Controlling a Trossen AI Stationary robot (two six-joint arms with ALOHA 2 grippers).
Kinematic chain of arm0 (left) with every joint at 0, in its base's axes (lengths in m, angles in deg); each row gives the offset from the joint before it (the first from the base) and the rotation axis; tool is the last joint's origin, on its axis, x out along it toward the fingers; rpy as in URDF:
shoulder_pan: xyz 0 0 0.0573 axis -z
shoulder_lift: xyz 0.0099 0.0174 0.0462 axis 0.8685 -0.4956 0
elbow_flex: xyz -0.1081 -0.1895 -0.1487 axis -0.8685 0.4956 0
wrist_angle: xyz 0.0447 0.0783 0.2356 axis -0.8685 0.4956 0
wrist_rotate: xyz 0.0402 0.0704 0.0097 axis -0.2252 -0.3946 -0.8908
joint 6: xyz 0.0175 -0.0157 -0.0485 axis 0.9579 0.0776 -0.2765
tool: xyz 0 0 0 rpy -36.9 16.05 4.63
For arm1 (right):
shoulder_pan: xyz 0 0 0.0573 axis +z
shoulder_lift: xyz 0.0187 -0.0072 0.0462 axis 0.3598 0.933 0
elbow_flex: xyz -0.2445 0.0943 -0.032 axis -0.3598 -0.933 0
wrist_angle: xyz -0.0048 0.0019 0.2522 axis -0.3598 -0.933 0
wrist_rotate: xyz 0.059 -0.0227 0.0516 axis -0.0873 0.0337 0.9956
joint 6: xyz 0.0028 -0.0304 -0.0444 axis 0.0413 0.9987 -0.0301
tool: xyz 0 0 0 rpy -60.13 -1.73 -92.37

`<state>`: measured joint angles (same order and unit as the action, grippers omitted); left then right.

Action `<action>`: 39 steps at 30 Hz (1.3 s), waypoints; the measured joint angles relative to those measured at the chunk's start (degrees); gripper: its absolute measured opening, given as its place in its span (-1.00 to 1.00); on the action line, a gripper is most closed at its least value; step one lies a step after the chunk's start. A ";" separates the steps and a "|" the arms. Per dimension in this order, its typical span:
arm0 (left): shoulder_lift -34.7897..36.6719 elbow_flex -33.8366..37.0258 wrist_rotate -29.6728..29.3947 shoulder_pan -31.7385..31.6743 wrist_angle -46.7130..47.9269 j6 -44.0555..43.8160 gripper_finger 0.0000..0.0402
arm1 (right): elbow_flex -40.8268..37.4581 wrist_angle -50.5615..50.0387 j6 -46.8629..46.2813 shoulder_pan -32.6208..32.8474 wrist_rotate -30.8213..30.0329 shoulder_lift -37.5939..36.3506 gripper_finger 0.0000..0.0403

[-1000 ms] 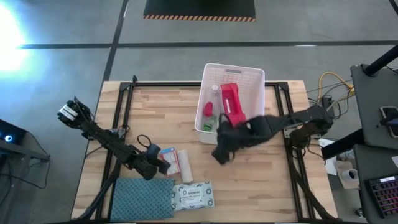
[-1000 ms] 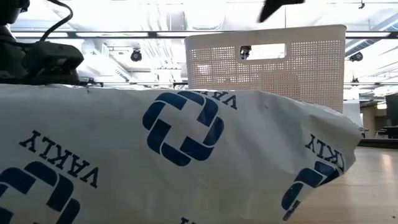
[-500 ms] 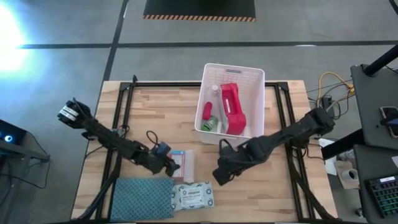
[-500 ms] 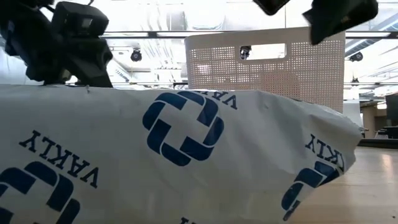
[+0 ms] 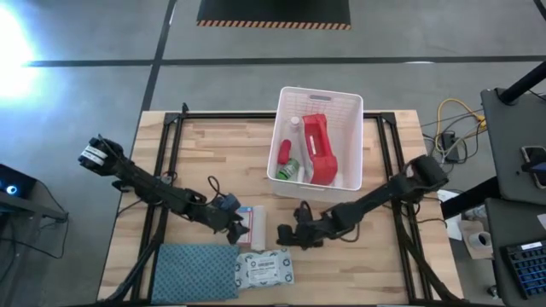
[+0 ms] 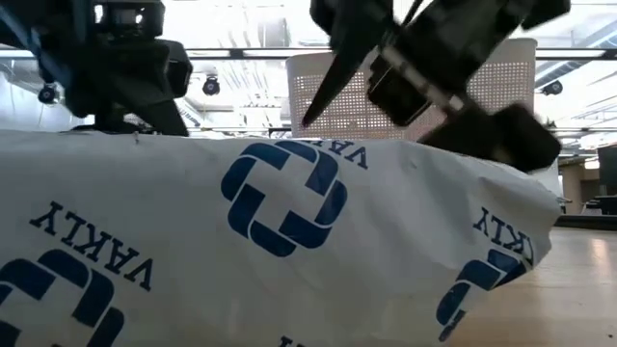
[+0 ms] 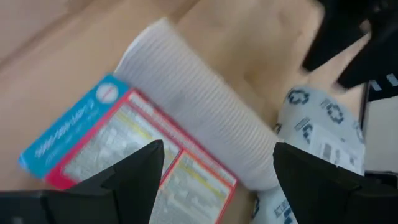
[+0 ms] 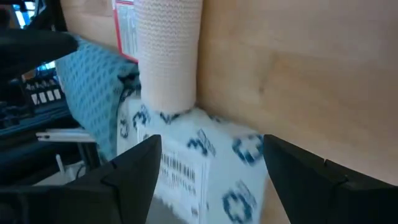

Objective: Pick & place medical supplies in basket/bin
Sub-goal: Put the light brown bandage into the white bin

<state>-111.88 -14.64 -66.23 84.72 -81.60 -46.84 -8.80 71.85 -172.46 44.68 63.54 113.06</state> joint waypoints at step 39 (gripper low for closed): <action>-22.55 -23.77 4.48 -4.23 12.56 32.75 0.40 | 13.10 -29.47 -1.90 0.55 -1.73 2.40 0.27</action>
<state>-134.43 -38.41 -61.75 80.48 -69.04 -14.09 4.30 42.38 -174.35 45.23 61.82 115.46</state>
